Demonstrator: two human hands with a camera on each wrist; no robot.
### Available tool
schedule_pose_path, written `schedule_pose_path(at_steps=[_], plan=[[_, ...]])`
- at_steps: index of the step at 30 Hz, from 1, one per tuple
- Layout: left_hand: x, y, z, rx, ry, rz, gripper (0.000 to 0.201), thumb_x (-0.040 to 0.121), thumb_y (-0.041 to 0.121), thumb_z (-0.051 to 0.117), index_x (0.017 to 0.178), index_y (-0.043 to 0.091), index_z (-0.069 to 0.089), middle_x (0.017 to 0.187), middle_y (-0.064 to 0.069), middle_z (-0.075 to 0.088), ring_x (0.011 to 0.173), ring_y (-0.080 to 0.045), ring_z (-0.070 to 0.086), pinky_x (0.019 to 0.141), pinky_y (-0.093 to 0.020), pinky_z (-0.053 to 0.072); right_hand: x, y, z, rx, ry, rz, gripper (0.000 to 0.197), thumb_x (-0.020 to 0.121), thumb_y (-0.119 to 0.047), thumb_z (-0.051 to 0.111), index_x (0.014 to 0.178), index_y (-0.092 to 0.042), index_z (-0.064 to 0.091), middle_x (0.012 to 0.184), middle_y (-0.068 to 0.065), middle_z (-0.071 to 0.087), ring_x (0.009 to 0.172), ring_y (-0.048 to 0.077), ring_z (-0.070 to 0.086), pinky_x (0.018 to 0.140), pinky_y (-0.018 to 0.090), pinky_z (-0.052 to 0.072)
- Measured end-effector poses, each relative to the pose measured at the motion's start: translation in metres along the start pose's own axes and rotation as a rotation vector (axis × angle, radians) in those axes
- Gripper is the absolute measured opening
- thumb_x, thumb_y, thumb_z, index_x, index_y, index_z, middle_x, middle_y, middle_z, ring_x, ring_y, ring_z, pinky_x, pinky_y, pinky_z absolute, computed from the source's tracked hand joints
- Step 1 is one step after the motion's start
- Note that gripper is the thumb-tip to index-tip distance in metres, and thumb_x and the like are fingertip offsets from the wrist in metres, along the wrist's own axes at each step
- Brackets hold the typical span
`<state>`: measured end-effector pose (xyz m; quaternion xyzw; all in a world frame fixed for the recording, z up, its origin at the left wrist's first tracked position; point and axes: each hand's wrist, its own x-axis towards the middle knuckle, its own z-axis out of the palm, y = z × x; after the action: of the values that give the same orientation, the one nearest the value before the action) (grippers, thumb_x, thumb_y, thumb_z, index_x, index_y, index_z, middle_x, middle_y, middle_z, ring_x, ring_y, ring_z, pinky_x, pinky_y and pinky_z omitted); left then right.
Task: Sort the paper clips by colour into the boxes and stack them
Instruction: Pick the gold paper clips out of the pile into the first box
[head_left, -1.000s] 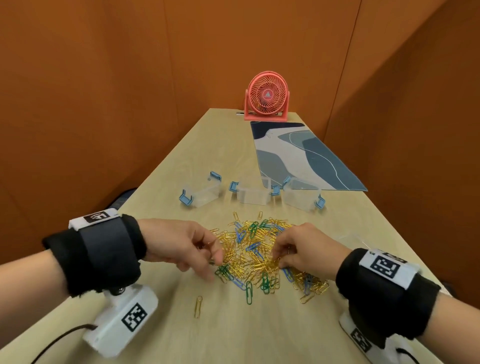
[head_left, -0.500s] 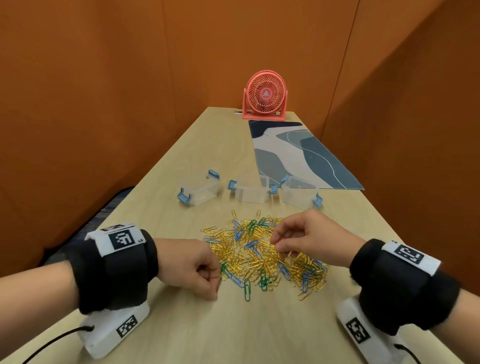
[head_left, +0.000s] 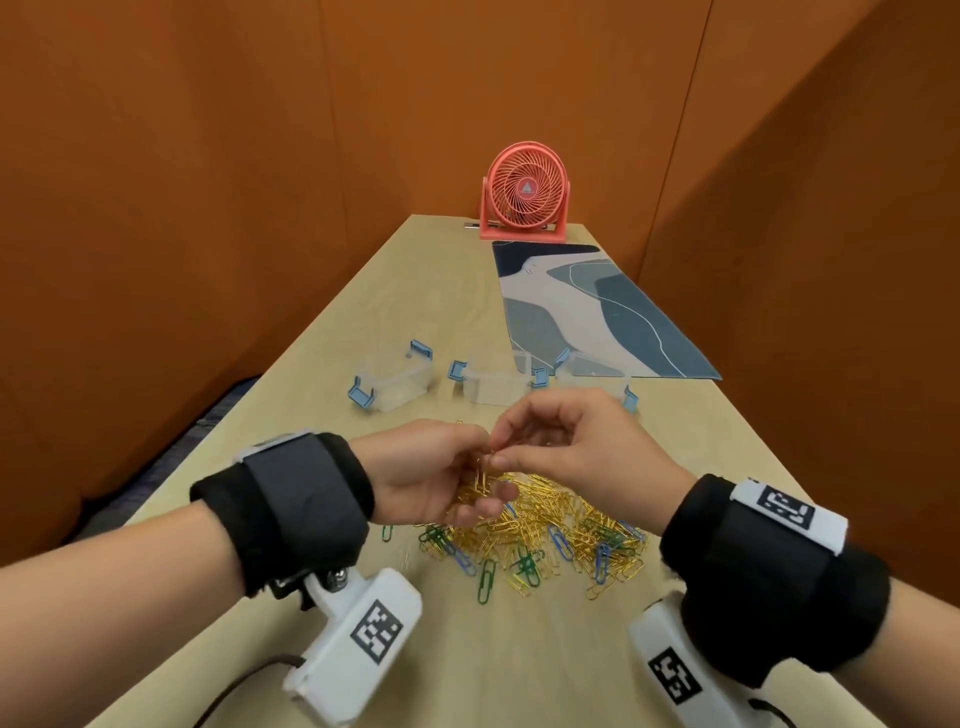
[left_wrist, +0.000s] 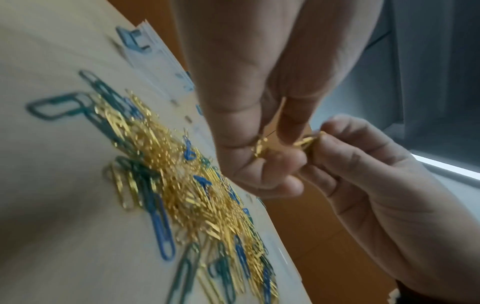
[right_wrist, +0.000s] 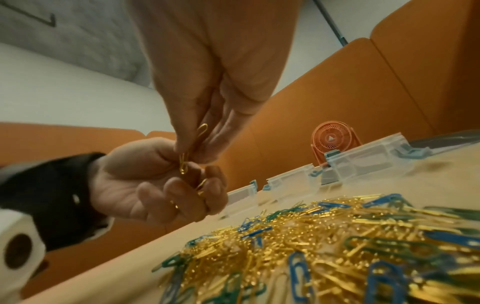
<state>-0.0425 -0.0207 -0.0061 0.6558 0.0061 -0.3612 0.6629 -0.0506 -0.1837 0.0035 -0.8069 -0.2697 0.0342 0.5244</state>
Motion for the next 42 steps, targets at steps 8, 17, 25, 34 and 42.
schedule_pose_path(at_steps=[8, 17, 25, 34, 42], plan=[[0.005, -0.006, -0.006, 0.158, 0.159, -0.071, 0.031, 0.094, 0.032, 0.050, 0.068, 0.017, 0.055, 0.052, 0.006, 0.043, 0.040, -0.005, 0.037, 0.034, -0.013, 0.027, -0.001, 0.020, -0.008, -0.527, -0.047, 0.139, 0.024, 0.082, -0.022, 0.069, 0.106, -0.023, 0.066, 0.100, -0.006, 0.067, 0.091, 0.008, 0.059, 0.074, 0.015, 0.041], [0.007, -0.010, 0.003, 1.174, 0.175, 0.236, 0.037, 0.067, 0.034, 0.082, 0.102, 0.029, 0.072, 0.042, 0.015, 0.039, 0.044, 0.004, 0.041, 0.046, -0.011, 0.027, -0.006, 0.035, -0.008, -0.728, -0.341, 0.267, 0.046, 0.075, -0.030, 0.075, 0.118, -0.021, 0.062, 0.097, -0.009, 0.054, 0.069, -0.001, 0.044, 0.058, 0.007, 0.034], [0.012, -0.014, -0.007, 1.139, 0.232, 0.205, 0.013, 0.085, 0.028, 0.064, 0.077, 0.018, 0.066, 0.055, 0.011, 0.043, 0.049, -0.001, 0.040, 0.053, -0.013, 0.034, -0.007, 0.037, -0.010, -0.617, -0.255, 0.226, 0.006, 0.081, -0.018, 0.070, 0.086, -0.015, 0.070, 0.078, -0.004, 0.065, 0.069, 0.004, 0.057, 0.067, 0.012, 0.046], [0.004, -0.005, -0.007, 0.111, 0.106, -0.114, 0.018, 0.092, 0.015, 0.032, 0.078, 0.011, 0.041, 0.061, -0.005, 0.051, 0.045, -0.015, 0.046, 0.037, -0.016, 0.035, -0.004, 0.019, -0.014, -0.157, -0.051, 0.115, 0.010, 0.079, -0.012, 0.072, 0.080, -0.018, 0.065, 0.076, 0.005, 0.069, 0.068, 0.009, 0.062, 0.069, 0.019, 0.053], [0.012, -0.007, 0.011, -0.073, 0.103, -0.078, 0.030, 0.100, 0.028, 0.035, 0.083, 0.010, 0.051, 0.063, -0.005, 0.059, 0.046, -0.011, 0.053, 0.040, -0.015, 0.044, -0.003, 0.017, -0.004, -0.241, -0.055, 0.010, 0.011, 0.081, -0.011, 0.069, 0.087, -0.021, 0.069, 0.083, -0.008, 0.070, 0.078, 0.001, 0.064, 0.073, 0.010, 0.048]])
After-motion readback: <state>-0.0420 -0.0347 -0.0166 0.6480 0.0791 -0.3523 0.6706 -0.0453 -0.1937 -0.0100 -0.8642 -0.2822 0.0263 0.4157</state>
